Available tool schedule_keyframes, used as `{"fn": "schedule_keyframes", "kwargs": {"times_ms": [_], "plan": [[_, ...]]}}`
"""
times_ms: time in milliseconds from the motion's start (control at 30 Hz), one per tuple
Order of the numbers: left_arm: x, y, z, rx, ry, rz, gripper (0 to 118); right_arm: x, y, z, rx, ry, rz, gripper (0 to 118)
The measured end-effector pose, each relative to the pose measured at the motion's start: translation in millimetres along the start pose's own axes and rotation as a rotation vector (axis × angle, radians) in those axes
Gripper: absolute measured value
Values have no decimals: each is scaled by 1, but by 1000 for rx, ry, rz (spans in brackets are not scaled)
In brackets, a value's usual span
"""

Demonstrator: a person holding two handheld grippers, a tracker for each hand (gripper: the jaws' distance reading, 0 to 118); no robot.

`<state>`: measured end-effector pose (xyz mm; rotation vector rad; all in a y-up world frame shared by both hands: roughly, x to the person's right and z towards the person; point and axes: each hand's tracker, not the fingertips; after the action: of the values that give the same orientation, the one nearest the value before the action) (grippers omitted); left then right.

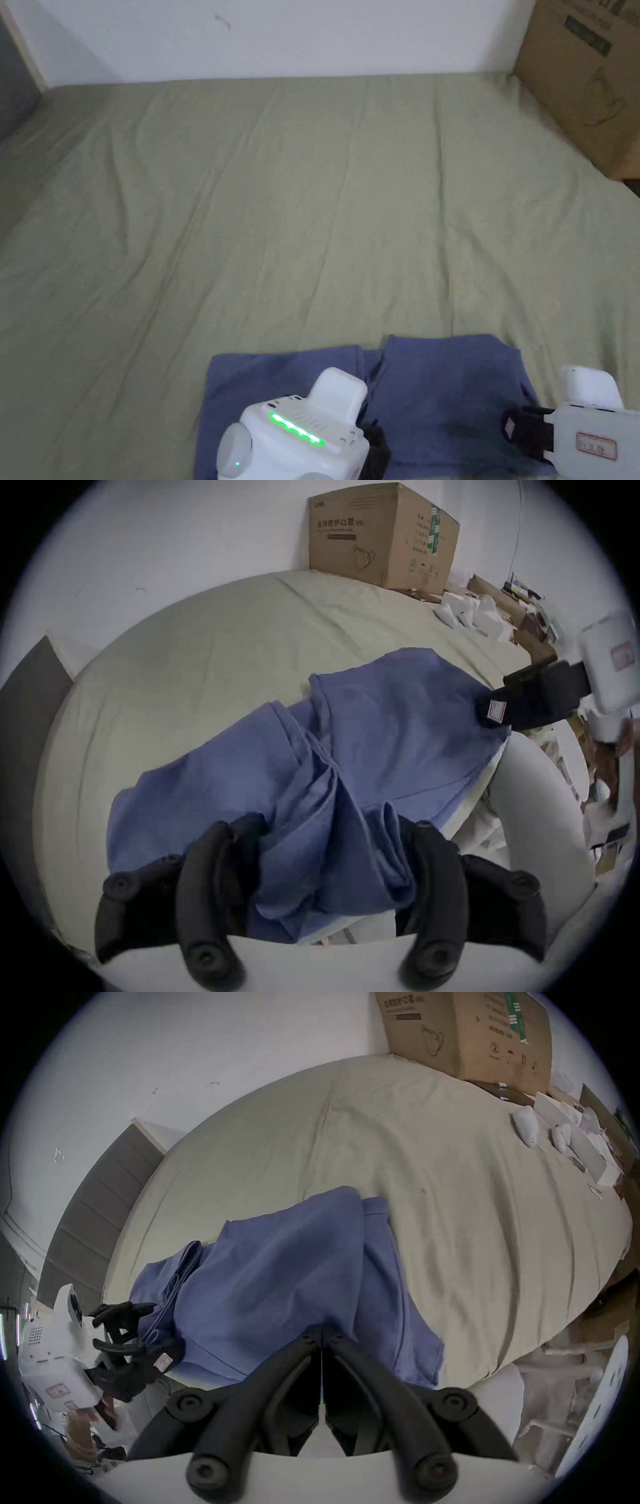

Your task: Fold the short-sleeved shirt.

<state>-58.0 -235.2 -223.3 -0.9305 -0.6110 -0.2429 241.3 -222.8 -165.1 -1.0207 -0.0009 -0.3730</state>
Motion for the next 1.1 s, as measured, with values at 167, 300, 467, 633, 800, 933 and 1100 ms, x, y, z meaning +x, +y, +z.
{"fn": "schedule_keyframes", "kwargs": {"times_ms": [167,300,467,633,800,933,1100], "plan": [[-51,11,39,112,-58,215,74,-12,2,0,9,12,12,0],[-104,1,66,219,-238,517,53,-24,2,-5,5,28,39,0],[-136,-28,43,149,-137,705,0,-31,1,-15,-15,38,74,0],[-118,-40,10,75,-207,665,0,-33,2,-19,-20,46,84,0],[-99,-39,-3,65,-259,655,0,-29,2,-20,-25,44,77,0],[-89,-36,-6,49,-319,644,0,-25,1,-20,-27,38,67,0],[-67,-32,-19,-25,-374,616,0,-21,-1,-22,-31,43,46,0]]}}
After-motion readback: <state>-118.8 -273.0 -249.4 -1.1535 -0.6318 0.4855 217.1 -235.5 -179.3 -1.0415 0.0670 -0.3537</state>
